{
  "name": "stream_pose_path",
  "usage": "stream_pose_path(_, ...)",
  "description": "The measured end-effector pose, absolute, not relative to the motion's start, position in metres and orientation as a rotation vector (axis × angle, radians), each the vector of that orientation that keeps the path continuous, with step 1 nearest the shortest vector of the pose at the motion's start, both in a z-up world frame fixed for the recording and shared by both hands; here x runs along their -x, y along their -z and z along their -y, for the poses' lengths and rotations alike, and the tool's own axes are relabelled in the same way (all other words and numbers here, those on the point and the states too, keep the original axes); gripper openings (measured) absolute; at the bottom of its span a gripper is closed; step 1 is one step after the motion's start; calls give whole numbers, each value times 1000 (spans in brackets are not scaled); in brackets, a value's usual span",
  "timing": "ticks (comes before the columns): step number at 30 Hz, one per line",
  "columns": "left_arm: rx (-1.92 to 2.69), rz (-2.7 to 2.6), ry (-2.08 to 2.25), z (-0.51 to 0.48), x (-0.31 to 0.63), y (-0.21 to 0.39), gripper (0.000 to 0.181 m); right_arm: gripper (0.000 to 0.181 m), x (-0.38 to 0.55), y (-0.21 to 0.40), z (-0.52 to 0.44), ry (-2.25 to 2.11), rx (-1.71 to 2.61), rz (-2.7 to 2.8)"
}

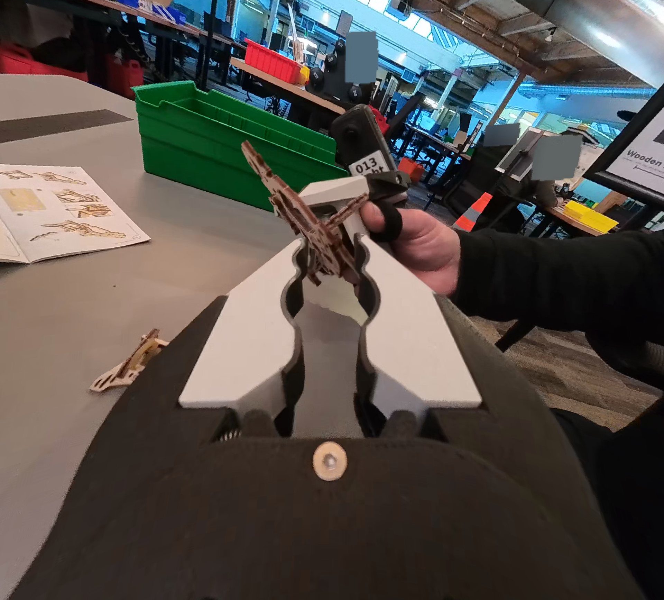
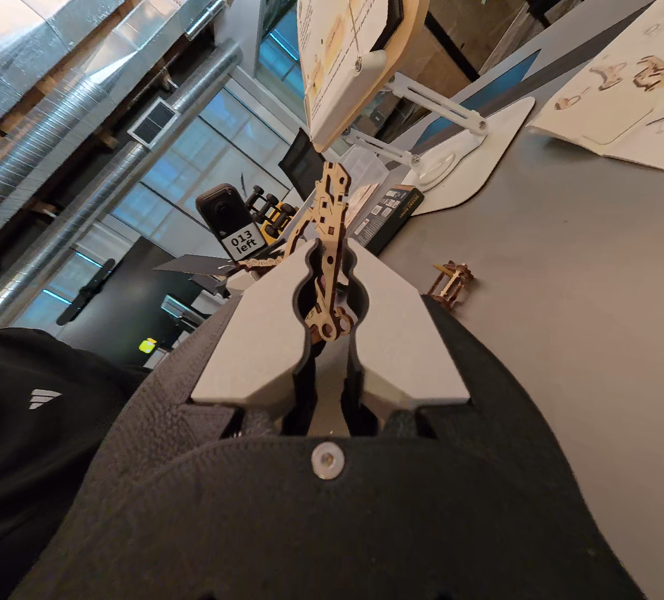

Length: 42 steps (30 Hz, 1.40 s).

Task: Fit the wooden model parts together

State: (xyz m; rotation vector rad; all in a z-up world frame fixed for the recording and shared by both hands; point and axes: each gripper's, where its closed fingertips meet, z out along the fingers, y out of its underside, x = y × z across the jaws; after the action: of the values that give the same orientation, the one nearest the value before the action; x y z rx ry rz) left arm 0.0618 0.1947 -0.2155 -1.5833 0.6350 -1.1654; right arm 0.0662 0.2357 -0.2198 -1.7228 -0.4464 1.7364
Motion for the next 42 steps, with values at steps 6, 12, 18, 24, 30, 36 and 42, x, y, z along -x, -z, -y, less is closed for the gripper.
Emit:
stream_pose_path(6,1609,-644,1123,-195,-64,221,7,7,-61,217,-234,-1665,1699,454)
stream_pose_path(12,1608,-819,1054,-187,-58,224,3,34,-66,210,-223,-1485,1725,731)
stream_pose_path(18,1548,-1119,921,-164,-61,232,3,38,-85,202,-207,-956,1654,1288)
stream_pose_path(24,1411,-1208,995,-146,-61,227,3,19,-76,212,-168,-758,1579,1748)
stream_pose_path(30,1367,-1142,1092,-149,-49,220,1,5,-68,211,-158,-763,1566,1796)
stream_pose_path(36,1377,-1126,1148,-149,-45,222,4,4,-66,219,-155,-754,1613,1751)
stream_pose_path(42,1435,-1148,1150,-149,-50,232,1,5,-69,225,-157,-925,1630,1633)
